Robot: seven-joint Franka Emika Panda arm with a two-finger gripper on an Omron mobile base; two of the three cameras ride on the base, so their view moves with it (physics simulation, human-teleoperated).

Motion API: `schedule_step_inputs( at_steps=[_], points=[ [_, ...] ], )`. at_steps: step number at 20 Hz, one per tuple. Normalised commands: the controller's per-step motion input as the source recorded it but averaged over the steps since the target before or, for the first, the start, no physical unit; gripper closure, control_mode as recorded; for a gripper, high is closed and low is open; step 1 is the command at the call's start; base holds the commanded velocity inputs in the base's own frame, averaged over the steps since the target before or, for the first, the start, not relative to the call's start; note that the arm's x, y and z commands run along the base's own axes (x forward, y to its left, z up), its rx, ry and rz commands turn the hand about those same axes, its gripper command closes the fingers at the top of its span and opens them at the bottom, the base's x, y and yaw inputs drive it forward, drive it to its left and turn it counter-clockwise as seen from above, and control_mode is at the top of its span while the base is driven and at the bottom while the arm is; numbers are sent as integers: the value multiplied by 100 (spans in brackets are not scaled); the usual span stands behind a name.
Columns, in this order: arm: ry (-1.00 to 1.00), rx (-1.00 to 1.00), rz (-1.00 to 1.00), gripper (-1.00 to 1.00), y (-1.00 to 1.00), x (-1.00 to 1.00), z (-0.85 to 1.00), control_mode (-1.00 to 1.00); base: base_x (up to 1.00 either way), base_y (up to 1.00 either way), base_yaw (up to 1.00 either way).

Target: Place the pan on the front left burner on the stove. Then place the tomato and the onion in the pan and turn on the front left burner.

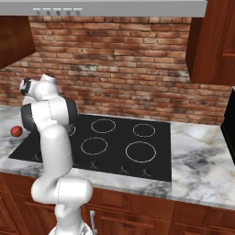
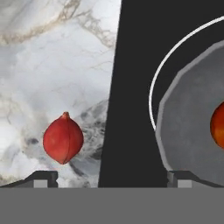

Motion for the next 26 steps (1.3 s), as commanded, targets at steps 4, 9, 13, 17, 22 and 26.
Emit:
schedule_step_inputs(
  at_steps=[4,9,13,17,22,26],
  points=[
    [0,-1,8,-100,33,-33,0,-100,0,0,0],
    [-10,-2,5,-100,38,-28,-2,-100,0,0,0],
    [-7,-1,2,-100,31,-8,-12,-100,0,0,0],
    [-7,0,0,-100,25,0,-33,-100,0,0,0],
    [-3,0,0,-100,18,0,-21,-100,0,0,0],
    [0,0,0,-100,31,0,0,-100,0,0,0]
  ],
)
